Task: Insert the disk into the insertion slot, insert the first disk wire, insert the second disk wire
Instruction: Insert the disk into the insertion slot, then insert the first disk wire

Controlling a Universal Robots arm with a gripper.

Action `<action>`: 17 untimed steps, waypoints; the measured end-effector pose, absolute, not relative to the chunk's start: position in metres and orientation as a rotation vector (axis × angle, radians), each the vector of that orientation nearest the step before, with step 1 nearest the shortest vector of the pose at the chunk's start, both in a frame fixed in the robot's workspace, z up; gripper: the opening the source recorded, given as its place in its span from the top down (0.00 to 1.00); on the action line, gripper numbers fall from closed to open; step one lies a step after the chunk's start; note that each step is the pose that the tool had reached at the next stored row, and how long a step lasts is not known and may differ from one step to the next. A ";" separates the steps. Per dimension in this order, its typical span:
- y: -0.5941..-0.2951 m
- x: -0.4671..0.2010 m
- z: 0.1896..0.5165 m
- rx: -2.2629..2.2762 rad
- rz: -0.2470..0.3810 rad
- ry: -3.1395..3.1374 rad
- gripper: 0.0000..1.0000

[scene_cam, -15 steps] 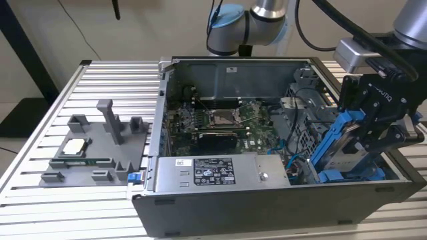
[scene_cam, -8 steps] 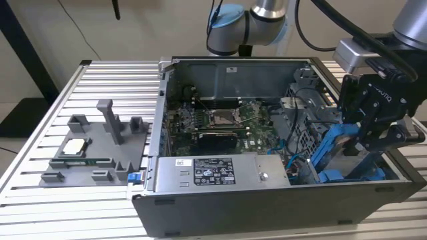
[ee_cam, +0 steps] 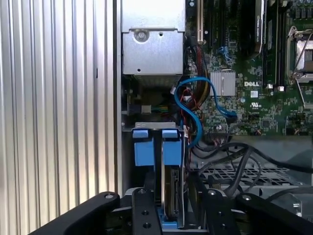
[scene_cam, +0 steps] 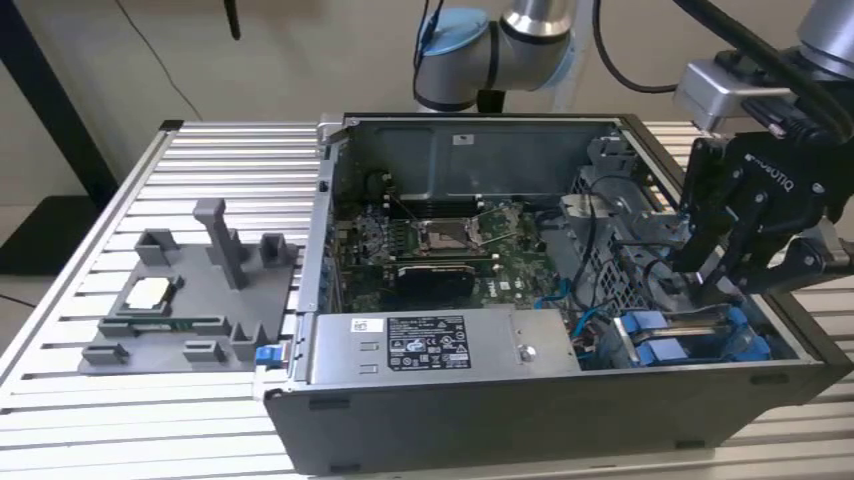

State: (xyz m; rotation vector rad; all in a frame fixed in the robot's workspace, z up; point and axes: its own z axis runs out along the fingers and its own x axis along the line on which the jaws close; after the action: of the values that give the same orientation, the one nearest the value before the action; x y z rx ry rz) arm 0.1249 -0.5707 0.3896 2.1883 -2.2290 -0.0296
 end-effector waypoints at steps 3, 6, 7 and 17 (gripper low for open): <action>-0.570 0.125 0.397 2.188 -0.030 -2.229 0.59; -0.568 0.125 0.400 2.189 -0.032 -2.232 0.59; -0.567 0.125 0.400 2.190 -0.032 -2.232 0.59; -0.554 0.125 0.396 2.206 -0.059 -2.248 0.59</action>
State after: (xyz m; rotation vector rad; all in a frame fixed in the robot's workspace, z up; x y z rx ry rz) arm 0.1249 -0.5542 0.3965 2.2057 -2.2482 -0.0592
